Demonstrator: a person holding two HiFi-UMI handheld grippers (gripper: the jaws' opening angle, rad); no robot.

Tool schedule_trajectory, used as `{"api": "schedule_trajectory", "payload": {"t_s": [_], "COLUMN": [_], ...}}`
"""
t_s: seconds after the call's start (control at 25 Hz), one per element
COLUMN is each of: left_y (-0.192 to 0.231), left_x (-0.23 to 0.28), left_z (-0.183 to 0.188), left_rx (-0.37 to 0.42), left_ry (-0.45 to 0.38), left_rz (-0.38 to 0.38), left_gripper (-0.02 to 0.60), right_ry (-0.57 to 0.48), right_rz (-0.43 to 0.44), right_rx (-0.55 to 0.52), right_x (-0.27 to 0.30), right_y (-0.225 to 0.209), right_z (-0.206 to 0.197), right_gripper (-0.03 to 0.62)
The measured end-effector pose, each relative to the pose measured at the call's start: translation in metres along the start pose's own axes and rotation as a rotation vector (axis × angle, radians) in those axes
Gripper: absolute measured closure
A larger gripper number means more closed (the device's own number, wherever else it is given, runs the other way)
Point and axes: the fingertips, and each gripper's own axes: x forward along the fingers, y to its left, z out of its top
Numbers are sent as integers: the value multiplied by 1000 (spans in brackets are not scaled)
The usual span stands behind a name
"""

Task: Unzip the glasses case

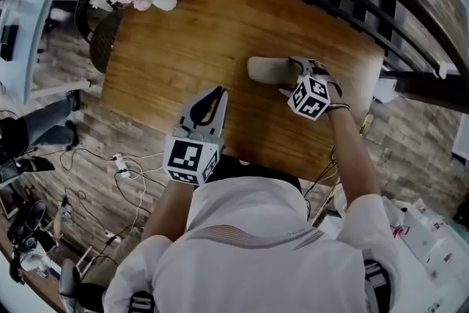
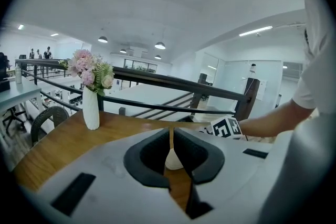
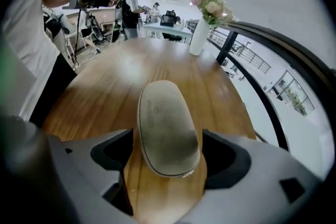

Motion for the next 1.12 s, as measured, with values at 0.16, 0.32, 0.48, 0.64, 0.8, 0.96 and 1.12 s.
{"api": "schedule_trajectory", "payload": {"t_s": [0.16,0.32,0.48,0.64,0.8,0.96,1.12], "left_y": [4,5,4,8,4,-2,-6], "left_x": [6,11,10,6,6,3,-1], "left_z": [-2,0,2,3,9,21,33], "left_rx": [-2,-8,-3,1,12,25,33], "left_ry": [8,9,4,-1,-8,-30,-54], "left_rz": [5,8,2,-2,-9,-19,-34], "left_gripper": [552,552,552,551,551,551,551], "right_ry": [44,37,-17,-74,-150,-250,-416], "right_rz": [36,61,44,24,-1,-6,24], "right_rx": [-39,-24,43,140,311,517,781], "right_x": [14,17,9,0,-19,-42,-75], "right_y": [-3,-5,-5,1,-1,-1,2], "right_z": [-7,-10,-3,9,14,20,33], "right_gripper": [132,139,155,163,168,168,169]}}
